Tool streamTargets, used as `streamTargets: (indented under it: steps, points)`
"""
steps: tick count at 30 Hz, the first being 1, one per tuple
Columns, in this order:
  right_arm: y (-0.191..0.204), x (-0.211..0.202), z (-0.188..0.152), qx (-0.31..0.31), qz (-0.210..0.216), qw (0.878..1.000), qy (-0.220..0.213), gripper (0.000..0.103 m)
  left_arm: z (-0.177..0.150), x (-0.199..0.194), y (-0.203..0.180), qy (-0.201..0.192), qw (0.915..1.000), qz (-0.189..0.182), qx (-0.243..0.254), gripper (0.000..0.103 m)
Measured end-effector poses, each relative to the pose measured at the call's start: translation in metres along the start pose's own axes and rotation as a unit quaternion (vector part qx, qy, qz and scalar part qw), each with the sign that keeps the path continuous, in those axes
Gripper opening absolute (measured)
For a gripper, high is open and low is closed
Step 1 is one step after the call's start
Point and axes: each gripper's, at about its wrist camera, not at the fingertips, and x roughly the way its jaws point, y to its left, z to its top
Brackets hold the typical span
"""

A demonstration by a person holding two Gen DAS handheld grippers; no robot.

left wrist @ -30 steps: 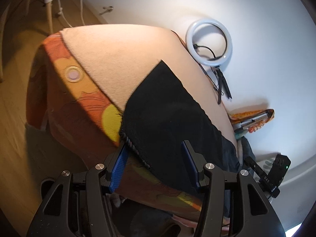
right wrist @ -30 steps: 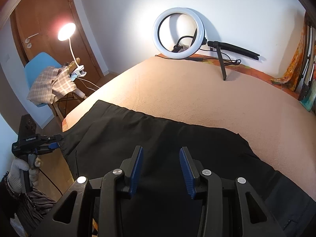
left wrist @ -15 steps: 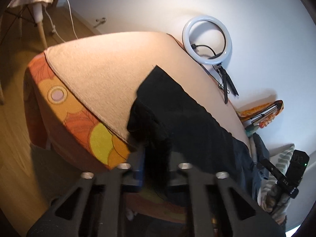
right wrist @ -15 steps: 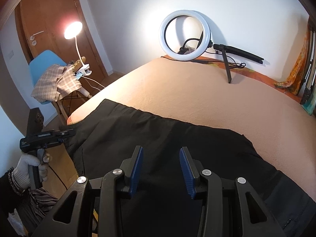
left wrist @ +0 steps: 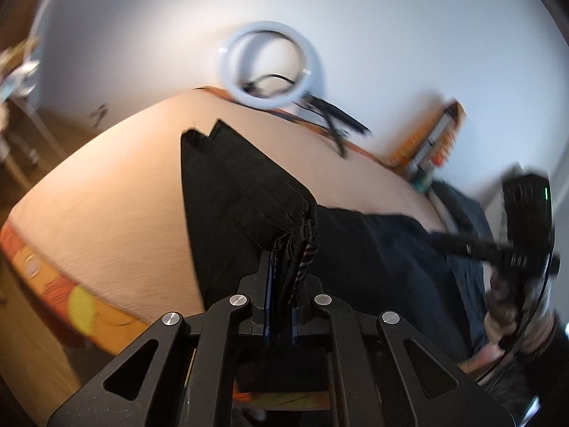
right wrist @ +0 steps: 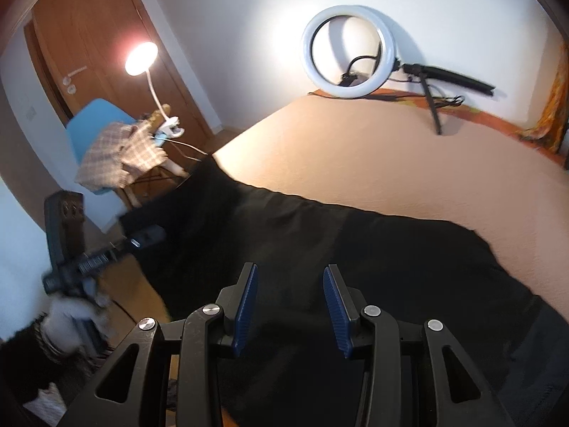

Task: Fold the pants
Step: 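Fold the held edge with the left tool toward the right tool while the right tool grasps the trousers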

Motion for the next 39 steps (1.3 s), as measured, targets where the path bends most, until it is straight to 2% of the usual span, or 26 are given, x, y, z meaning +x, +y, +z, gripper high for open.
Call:
streamTargets:
  steps: [2, 4, 8, 11, 15, 17, 18, 20, 23, 26, 30, 34, 37, 39]
  points:
    - [0.003, 0.004, 0.003, 0.012, 0.022, 1.000, 0.002, 0.058, -0.001, 0.008, -0.014, 0.010, 0.9997, -0.008, 0.020, 0.006]
    - [0.005, 0.010, 0.005, 0.029, 0.054, 0.998, 0.007, 0.065, -0.005, 0.014, -0.020, 0.019, 0.9993, -0.013, 0.029, 0.006]
    - [0.004, 0.039, 0.007, 0.069, 0.121, 0.989, 0.040, 0.068, -0.015, 0.024, -0.037, 0.038, 0.9975, -0.018, 0.056, 0.006]
    - [-0.002, 0.067, 0.005, 0.105, 0.139, 0.983, 0.060, 0.068, -0.025, 0.025, -0.048, 0.044, 0.9956, -0.018, 0.080, 0.006]
    - [-0.016, 0.097, -0.003, 0.179, 0.169, 0.966, 0.078, 0.067, -0.034, 0.021, -0.064, 0.040, 0.9912, -0.021, 0.125, 0.006]
    - [-0.020, 0.105, -0.006, 0.194, 0.164, 0.964, 0.080, 0.054, -0.037, 0.022, -0.069, 0.046, 0.9884, -0.021, 0.143, 0.007]
    - [-0.021, 0.107, -0.007, 0.194, 0.158, 0.965, 0.081, 0.051, -0.039, 0.022, -0.069, 0.053, 0.9874, -0.024, 0.147, 0.014]
    - [-0.022, 0.106, -0.010, 0.192, 0.152, 0.966, 0.079, 0.050, -0.042, 0.020, -0.068, 0.059, 0.9862, -0.024, 0.153, 0.021]
    - [-0.022, 0.102, -0.013, 0.186, 0.145, 0.969, 0.078, 0.050, -0.055, 0.014, -0.068, 0.057, 0.9799, 0.011, 0.191, 0.026]
    - [-0.021, 0.100, -0.015, 0.183, 0.141, 0.970, 0.078, 0.050, -0.061, 0.012, -0.068, 0.052, 0.9764, 0.032, 0.207, 0.035]
    - [-0.018, 0.104, -0.018, 0.177, 0.138, 0.971, 0.080, 0.050, -0.066, 0.008, -0.070, 0.037, 0.9706, 0.063, 0.230, 0.041]
    - [-0.013, 0.107, -0.017, 0.174, 0.137, 0.972, 0.078, 0.050, -0.062, 0.009, -0.064, 0.045, 0.9771, 0.046, 0.203, 0.042]
    - [0.001, 0.098, -0.014, 0.135, 0.081, 0.985, 0.070, 0.049, -0.059, 0.011, -0.062, 0.041, 0.9762, 0.057, 0.205, 0.042]
    - [0.017, 0.083, -0.013, 0.092, 0.071, 0.991, 0.063, 0.049, -0.061, 0.008, -0.064, 0.035, 0.9737, 0.065, 0.215, 0.042]
